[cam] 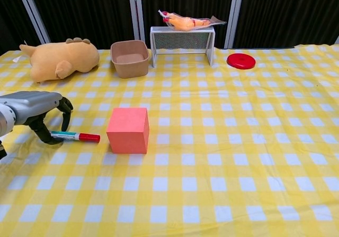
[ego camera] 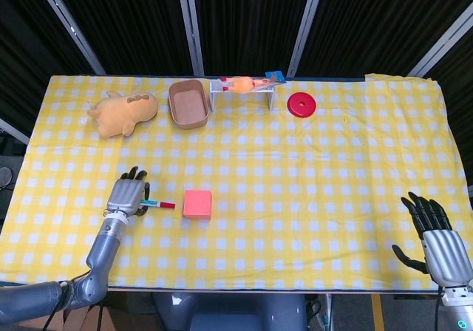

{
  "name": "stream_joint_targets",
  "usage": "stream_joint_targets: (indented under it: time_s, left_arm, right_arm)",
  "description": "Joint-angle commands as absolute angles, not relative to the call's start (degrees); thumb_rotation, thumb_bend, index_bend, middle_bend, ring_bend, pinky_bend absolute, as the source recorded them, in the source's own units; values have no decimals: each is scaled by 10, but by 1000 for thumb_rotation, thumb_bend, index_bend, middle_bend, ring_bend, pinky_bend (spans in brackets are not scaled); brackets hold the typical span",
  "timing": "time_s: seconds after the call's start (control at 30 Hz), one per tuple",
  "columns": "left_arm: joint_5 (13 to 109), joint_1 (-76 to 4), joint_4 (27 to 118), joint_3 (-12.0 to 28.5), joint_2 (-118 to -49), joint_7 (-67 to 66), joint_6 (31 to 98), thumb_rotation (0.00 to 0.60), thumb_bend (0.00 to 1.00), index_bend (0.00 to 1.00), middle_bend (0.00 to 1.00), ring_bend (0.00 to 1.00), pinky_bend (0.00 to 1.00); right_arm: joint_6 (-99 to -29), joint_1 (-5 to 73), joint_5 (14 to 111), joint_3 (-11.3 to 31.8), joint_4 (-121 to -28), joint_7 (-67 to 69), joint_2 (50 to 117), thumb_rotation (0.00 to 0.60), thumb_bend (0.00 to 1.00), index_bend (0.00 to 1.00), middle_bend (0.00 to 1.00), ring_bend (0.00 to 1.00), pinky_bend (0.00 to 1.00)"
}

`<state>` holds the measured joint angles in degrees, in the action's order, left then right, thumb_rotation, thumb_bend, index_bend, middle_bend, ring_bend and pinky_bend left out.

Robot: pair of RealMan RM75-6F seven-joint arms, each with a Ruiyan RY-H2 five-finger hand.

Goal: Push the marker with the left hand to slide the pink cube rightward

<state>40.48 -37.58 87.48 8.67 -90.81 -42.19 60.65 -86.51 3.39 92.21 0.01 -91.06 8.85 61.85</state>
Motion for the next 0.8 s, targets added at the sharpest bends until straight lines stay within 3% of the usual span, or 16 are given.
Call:
stream_joint_targets:
  time_s: [0.03, 0.4, 0.8]
  left_arm:
    - [377, -375, 909, 91, -899, -432, 621, 600, 421, 621, 134, 22, 162]
    - [336, -383, 958, 104, -906, -461, 686, 600, 457, 651, 158, 32, 162]
    - [279, -420, 949, 128, -955, -497, 699, 600, 457, 649, 157, 32, 162]
  right_arm:
    - [-864, 34, 923, 0, -911, 88, 618, 600, 321, 0, 0, 0, 0]
    - [-866, 34, 925, 0, -911, 89, 619, 600, 321, 0, 0, 0, 0]
    - [-866, 34, 924, 0, -912, 92, 617, 600, 320, 0, 0, 0, 0]
